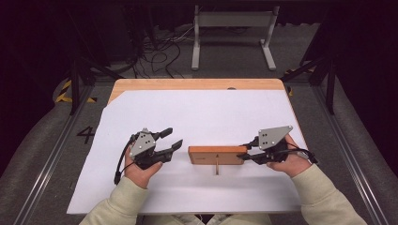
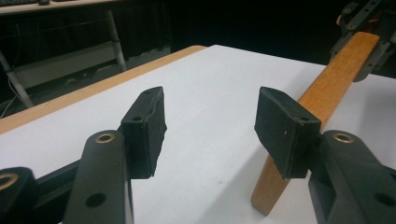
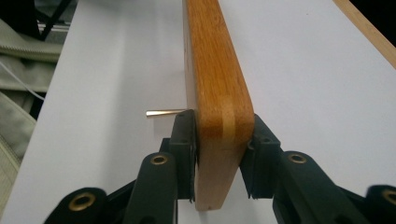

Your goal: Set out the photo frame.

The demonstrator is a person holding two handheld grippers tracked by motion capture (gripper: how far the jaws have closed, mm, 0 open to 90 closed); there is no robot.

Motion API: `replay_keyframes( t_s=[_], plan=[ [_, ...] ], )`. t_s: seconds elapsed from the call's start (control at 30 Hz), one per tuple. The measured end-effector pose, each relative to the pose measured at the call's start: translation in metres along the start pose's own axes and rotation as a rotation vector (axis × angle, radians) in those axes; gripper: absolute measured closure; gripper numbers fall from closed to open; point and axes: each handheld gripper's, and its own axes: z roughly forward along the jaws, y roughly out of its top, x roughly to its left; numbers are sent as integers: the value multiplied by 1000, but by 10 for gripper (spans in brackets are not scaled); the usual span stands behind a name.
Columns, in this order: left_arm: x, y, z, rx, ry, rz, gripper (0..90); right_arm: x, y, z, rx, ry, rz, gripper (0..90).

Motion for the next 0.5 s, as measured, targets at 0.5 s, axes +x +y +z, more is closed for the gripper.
replay_keyframes(
  t_s=[0.5],
  plan=[
    [11, -9, -1, 30, 24, -33, 400, 22, -5, 0, 49, -44, -70, 693]
  ],
)
